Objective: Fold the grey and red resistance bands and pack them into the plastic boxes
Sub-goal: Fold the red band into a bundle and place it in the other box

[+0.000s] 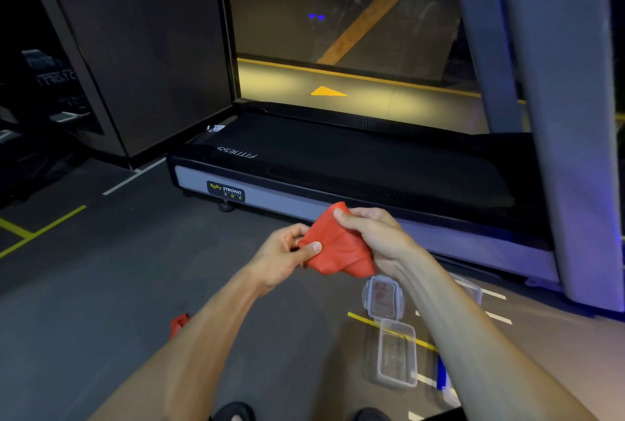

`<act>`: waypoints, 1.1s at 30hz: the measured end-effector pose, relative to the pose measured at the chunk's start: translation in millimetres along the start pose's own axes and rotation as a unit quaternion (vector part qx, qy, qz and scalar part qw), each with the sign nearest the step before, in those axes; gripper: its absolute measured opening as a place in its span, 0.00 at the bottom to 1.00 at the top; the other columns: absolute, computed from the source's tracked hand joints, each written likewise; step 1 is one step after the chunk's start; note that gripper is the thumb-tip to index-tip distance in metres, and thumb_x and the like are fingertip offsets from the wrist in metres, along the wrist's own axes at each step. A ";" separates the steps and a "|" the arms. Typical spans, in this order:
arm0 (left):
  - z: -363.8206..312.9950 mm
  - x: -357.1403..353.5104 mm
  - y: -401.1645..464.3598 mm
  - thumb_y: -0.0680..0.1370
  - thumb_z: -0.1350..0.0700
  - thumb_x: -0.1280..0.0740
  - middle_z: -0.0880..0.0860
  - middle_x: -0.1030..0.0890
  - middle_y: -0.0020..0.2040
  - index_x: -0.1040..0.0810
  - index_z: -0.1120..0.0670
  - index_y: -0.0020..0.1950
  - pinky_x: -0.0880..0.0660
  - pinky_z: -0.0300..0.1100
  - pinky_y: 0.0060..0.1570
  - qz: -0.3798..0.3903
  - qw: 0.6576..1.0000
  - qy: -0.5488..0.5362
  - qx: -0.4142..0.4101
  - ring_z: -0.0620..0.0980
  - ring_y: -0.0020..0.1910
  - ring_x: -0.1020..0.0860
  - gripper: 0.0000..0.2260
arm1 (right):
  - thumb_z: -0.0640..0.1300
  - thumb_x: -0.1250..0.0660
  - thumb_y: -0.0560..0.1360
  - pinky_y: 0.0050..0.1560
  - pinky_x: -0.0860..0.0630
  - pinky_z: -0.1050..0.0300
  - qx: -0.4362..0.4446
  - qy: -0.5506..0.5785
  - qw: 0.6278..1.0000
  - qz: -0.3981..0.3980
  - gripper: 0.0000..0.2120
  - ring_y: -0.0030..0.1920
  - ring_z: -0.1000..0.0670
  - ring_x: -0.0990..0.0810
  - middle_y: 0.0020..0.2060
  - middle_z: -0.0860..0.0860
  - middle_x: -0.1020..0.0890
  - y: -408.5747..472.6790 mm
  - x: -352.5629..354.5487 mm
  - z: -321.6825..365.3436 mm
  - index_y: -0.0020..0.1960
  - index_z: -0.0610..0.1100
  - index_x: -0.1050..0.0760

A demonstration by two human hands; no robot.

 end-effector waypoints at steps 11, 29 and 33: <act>-4.3 -0.5 5.9 0.80 0.64 0.30 0.57 0.17 0.39 0.23 0.59 0.49 0.22 0.42 0.40 -0.040 0.999 0.023 -0.015 0.51 0.36 0.18 0.02 | 0.50 0.39 0.85 0.56 0.19 0.32 -0.023 -0.008 1.000 -0.001 0.21 0.54 0.33 0.16 0.54 0.33 0.16 -2.8 -7.9 -4.0 0.60 0.31 0.23; -6.6 -5.5 3.0 0.80 0.71 0.35 0.56 0.21 0.38 0.25 0.59 0.46 0.21 0.40 0.37 -0.064 0.995 0.081 -0.005 0.48 0.35 0.20 0.08 | 0.42 0.37 0.84 0.55 0.19 0.53 -0.003 -0.047 0.996 0.078 0.14 0.54 0.47 0.17 0.55 0.40 0.15 -6.1 -12.7 -5.2 0.63 0.34 0.22; -10.5 -7.5 2.3 0.79 0.71 0.33 0.54 0.20 0.31 0.26 0.62 0.46 0.21 0.41 0.33 -0.075 0.995 0.070 -0.009 0.48 0.29 0.20 0.06 | 0.41 0.40 0.85 0.55 0.20 0.49 0.002 -0.029 0.999 0.032 0.12 0.50 0.45 0.19 0.50 0.40 0.17 -4.5 -1.7 -6.2 0.61 0.35 0.22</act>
Point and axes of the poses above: each hand's wrist, its own y-axis towards the middle knuckle, its own x-axis out of the back of the hand, z = x × y, the point moved 7 cm from there along y, towards the middle knuckle
